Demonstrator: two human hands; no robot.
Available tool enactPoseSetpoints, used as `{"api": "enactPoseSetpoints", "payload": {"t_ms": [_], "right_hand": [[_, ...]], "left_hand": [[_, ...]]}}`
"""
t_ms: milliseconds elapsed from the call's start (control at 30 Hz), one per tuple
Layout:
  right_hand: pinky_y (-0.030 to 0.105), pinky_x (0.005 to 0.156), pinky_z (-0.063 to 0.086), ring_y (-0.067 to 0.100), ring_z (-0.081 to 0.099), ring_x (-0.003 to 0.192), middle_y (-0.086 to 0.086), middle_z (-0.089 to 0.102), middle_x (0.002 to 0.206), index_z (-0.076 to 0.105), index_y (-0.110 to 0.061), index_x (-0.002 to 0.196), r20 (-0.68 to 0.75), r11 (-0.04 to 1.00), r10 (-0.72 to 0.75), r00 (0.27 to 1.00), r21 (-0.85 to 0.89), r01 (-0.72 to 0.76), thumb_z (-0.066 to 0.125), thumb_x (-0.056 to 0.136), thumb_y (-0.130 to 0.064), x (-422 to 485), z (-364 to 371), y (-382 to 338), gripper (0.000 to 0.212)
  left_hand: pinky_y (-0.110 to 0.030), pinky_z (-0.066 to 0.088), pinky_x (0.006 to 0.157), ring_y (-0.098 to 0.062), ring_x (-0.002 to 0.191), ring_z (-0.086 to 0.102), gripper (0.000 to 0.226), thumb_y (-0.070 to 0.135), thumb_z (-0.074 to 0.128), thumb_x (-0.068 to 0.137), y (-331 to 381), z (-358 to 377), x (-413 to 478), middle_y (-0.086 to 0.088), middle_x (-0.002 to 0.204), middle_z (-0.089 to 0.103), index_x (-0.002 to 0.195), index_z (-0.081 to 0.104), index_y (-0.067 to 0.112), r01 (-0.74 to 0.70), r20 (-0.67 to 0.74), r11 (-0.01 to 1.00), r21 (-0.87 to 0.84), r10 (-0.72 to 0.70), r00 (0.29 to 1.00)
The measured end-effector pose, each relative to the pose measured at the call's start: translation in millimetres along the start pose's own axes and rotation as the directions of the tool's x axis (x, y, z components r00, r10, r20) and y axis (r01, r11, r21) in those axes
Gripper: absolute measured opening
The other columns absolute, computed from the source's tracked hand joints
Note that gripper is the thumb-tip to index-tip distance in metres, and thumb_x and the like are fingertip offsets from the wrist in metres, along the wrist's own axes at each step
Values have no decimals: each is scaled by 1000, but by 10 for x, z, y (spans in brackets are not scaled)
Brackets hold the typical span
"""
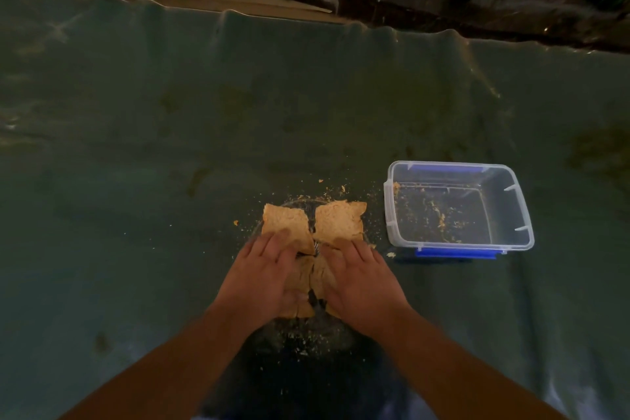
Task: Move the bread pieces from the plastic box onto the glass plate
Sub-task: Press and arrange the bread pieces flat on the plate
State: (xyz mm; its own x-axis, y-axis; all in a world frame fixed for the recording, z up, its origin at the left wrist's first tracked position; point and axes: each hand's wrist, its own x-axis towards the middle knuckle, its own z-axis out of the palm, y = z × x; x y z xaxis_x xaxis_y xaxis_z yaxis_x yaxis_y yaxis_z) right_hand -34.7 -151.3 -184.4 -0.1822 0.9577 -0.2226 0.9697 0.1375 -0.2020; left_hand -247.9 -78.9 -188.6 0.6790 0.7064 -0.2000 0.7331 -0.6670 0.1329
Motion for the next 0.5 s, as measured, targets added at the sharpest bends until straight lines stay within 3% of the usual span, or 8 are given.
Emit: {"api": "enactPoseSetpoints", "payload": {"t_ms": [67, 133, 300, 500], "right_hand": [[55, 121, 20, 40, 19, 153, 18, 24, 167, 19, -22, 160, 39, 998, 51, 998, 46, -53, 45, 98, -50, 87, -12, -22, 72], [51, 123, 7, 39, 5, 156, 20, 10, 171, 13, -21, 162, 88, 997, 68, 994, 38, -71, 45, 99, -51, 159, 19, -24, 77], [45, 119, -5, 37, 0, 157, 18, 5, 173, 16, -23, 163, 125, 999, 26, 992, 32, -30, 41, 102, -49, 174, 87, 36, 71], [43, 117, -9, 35, -4, 157, 17, 1, 173, 12, -22, 163, 143, 1000, 26, 989, 3, -27, 39, 103, -51, 159, 109, 52, 72]], "left_hand": [[-52, 9, 126, -34, 155, 10, 102, 83, 47, 81, -52, 18, 53, -13, 171, 13, 158, 26, 19, 14, 103, 1000, 25, -17, 994], [-49, -4, 125, -31, 157, -5, 106, 86, 44, 81, -73, 46, 103, -11, 173, 2, 161, 17, 21, 18, 166, 999, 45, -25, 986], [-48, -4, 125, -28, 156, -8, 107, 85, 46, 82, -93, 66, 111, -10, 173, 0, 161, 14, 21, 15, 201, 1000, 27, -20, 979], [-49, -4, 125, -28, 156, -8, 106, 86, 43, 82, -129, 41, 97, -10, 173, 0, 161, 15, 22, -1, 212, 999, 42, -8, 977]]}}
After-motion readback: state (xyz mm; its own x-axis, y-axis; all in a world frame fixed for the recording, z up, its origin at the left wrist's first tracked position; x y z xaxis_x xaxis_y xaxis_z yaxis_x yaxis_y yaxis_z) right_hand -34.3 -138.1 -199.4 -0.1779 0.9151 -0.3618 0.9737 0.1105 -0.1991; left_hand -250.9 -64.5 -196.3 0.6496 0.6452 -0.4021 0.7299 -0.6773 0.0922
